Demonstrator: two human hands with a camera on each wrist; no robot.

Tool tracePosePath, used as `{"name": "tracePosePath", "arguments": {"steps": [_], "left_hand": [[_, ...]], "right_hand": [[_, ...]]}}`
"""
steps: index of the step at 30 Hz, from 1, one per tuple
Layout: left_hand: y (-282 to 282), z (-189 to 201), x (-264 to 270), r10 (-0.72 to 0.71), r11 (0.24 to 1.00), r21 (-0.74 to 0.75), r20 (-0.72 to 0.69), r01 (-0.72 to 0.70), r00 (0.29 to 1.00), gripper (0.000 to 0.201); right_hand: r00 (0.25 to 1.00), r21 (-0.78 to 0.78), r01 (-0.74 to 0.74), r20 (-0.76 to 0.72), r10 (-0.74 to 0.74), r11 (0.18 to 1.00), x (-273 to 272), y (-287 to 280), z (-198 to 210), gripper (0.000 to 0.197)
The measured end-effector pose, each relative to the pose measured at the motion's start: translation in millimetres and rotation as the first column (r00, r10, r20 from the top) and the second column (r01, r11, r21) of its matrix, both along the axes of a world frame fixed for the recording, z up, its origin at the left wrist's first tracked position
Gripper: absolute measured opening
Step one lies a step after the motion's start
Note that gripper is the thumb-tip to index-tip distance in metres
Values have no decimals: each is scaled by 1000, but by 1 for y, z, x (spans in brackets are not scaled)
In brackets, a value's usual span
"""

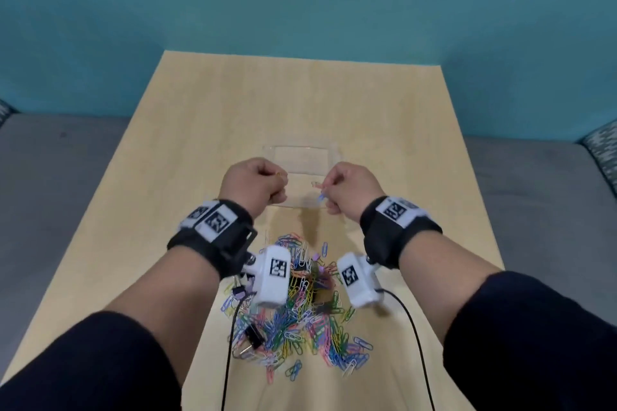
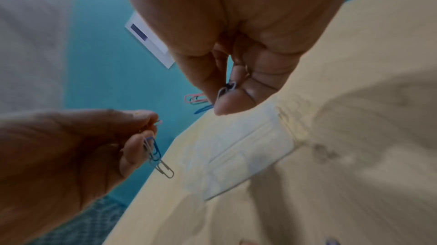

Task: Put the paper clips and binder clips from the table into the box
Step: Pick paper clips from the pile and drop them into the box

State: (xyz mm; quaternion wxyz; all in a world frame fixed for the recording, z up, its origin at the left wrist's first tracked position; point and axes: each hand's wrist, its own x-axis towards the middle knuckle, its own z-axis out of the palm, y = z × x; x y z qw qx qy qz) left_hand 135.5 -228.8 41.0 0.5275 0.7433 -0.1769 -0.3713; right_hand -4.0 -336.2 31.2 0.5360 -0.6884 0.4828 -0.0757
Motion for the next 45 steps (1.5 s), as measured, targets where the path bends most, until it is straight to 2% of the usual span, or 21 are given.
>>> {"name": "tracePosePath", "arguments": {"steps": [4, 8, 12, 13, 15, 16, 17, 19, 21, 22, 23, 25, 27, 31, 37, 41, 45], "left_hand": [[-29, -13, 15, -34, 998, 55, 94, 29, 995, 18], [-25, -21, 17, -113, 990, 91, 44, 108, 993, 11], [8, -21, 14, -61, 995, 78, 12, 59, 998, 13], [20, -19, 10, -76, 993, 91, 36, 72, 996, 14], [53, -17, -8, -192, 974, 152, 157, 168, 969, 13], [72, -20, -21, -286, 950, 198, 252, 240, 924, 12], [92, -23, -36, -392, 915, 244, 359, 321, 847, 11], [131, -35, -71, -582, 812, 341, 529, 473, 617, 15], [167, -54, -107, -731, 675, 495, 551, 547, 403, 26], [180, -64, -124, -774, 625, 563, 533, 540, 341, 41], [190, -72, -137, -797, 599, 609, 517, 520, 312, 59], [198, -83, -154, -798, 602, 655, 524, 457, 299, 85], [194, -86, -158, -783, 621, 665, 545, 415, 300, 90], [172, -87, -153, -791, 612, 696, 535, 376, 297, 85], [152, -86, -138, -774, 628, 704, 519, 332, 363, 75], [150, -79, -133, -780, 625, 689, 544, 367, 309, 62], [153, -75, -127, -782, 623, 660, 536, 420, 318, 40]], "right_hand": [[995, -141, 4, -99, -18, 990, 31, -19, -6, 24], [996, -38, -11, -89, 8, 999, 34, -18, -11, 12], [997, 71, 71, 21, -73, 995, 0, 2, 1, 11], [999, 58, 43, 12, -44, 997, -15, 12, 4, 13], [989, -74, -117, -104, 109, 990, -52, 38, 1, 20], [959, -144, -231, -199, 201, 962, -73, 53, -3, 24], [916, -190, -342, -288, 281, 920, -93, 69, -10, 28], [819, -215, -513, -414, 398, 831, -130, 107, -25, 33], [767, -224, -578, -478, 429, 785, -160, 145, -36, 40], [768, -220, -570, -486, 417, 792, -171, 161, -42, 48], [784, -229, -544, -481, 392, 807, -178, 174, -47, 58], [817, -287, -494, -475, 326, 821, -181, 189, -56, 76], [825, -326, -480, -482, 294, 814, -170, 193, -61, 82], [790, -375, -539, -537, 297, 754, -136, 186, -68, 75], [723, -352, -634, -586, 366, 689, -110, 175, -68, 60], [662, -357, -722, -605, 443, 593, -110, 172, -56, 50], [624, -293, -750, -612, 486, 594, -111, 166, -47, 44]]}}
